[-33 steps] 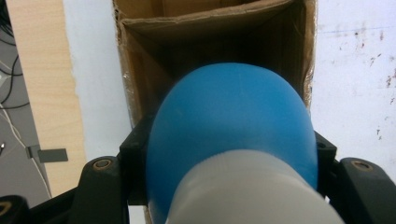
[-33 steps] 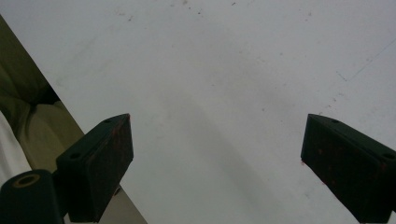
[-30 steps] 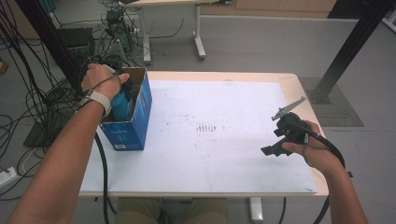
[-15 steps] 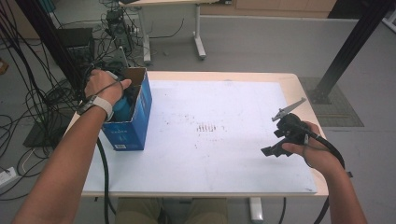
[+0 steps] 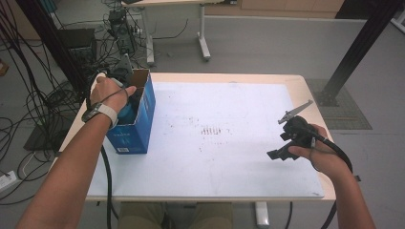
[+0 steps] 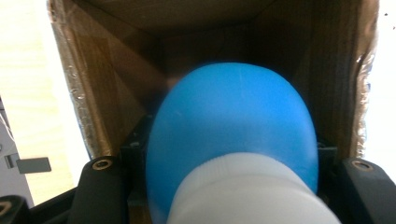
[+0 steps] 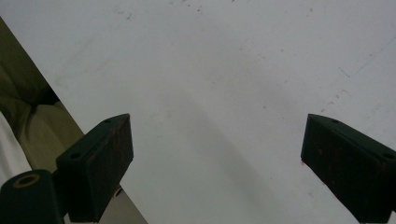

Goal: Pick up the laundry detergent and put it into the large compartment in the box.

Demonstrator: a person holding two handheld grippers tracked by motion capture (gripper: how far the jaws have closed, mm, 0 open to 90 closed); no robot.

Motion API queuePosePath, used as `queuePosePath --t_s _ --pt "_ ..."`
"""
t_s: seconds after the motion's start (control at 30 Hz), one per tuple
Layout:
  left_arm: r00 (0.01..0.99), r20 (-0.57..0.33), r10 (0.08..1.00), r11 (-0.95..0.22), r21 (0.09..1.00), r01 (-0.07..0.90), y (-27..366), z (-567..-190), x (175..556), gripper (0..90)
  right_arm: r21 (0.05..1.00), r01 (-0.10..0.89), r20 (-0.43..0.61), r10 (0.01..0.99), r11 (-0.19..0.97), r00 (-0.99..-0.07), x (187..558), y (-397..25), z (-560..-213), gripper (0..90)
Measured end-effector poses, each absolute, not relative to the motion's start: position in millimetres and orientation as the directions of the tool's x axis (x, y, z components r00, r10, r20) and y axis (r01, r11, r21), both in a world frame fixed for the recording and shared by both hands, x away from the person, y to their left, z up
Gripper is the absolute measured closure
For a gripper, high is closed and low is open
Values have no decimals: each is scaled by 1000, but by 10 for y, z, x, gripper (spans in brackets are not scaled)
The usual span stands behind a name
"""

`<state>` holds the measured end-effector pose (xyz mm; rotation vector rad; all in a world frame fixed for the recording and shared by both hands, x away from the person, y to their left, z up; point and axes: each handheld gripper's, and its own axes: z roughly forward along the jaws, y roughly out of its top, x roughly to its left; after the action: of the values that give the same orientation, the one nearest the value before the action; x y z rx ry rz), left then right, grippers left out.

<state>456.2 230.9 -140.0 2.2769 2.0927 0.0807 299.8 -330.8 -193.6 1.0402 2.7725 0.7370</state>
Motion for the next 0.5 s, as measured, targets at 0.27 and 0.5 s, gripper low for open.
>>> queuePosePath --t_s 0.27,0.5 --pt "88 -1 996 -88 64 994 2324 -1487 4568 381 463 602 84 644 651 -761 3002 -3295 -1939 91" --pt "88 -2 996 -87 60 994 2331 -1492 4575 381 462 602 86 643 651 -761 3007 -3287 -1946 91"
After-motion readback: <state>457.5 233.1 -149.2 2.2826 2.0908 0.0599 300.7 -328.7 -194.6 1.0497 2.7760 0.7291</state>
